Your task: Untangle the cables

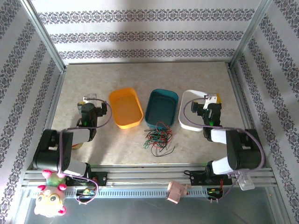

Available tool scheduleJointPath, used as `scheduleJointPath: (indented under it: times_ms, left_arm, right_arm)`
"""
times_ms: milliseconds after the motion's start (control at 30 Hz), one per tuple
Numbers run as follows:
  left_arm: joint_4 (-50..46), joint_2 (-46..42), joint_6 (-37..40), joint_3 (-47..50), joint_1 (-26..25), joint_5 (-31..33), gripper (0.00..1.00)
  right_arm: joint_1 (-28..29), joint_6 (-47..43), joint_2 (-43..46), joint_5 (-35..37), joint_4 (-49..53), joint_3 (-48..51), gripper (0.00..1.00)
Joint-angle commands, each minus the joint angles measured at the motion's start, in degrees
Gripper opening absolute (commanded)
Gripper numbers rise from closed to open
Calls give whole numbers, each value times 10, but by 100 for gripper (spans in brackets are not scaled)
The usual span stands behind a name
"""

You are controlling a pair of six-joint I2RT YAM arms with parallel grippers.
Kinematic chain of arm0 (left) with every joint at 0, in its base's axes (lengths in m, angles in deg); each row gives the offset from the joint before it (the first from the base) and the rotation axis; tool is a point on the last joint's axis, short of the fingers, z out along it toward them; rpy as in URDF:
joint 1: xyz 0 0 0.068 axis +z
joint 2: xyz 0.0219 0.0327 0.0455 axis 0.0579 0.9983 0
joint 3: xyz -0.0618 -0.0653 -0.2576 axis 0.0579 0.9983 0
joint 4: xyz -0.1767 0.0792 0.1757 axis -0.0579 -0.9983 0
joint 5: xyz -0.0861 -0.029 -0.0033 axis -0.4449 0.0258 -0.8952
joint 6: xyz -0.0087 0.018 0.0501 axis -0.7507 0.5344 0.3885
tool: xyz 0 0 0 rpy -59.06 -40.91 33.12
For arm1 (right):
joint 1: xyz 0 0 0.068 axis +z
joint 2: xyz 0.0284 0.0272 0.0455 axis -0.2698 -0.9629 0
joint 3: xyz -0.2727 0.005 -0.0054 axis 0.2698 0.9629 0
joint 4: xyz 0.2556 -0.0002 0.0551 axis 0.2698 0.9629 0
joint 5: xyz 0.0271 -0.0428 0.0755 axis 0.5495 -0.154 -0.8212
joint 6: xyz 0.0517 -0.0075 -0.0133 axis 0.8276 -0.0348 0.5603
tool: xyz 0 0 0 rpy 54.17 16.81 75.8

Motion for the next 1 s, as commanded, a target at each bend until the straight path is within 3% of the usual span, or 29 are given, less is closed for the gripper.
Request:
scheduleJointPath:
  times_ms: [0,67,167,300,400,567,767,967]
  left_arm:
    - [-143,-72,11,-71,-29,126,99]
    - [-218,-97,-15,-102,-54,174,99]
    - [-355,-124,-97,-142,-116,196,99]
    - [-391,-142,-126,-127,-267,175,99]
    - [-431,-130,-187,-118,-363,152,99]
    - [-511,-139,-254,-113,-475,161,99]
    - [-538,-192,-286,-77,-501,111,99]
    - [-541,-191,-264,-65,-533,75,99]
  right_arm:
    - [42,52,125,144,230,-83,92]
    - [88,92,167,159,341,-120,88]
    - [211,103,197,124,440,-156,88]
    - [397,156,173,102,556,-222,89]
    - [491,205,114,97,627,-282,88]
    - [525,310,34,105,736,-354,74]
    - [520,327,11,121,756,-358,68]
    - [511,343,-7,87,737,-351,61]
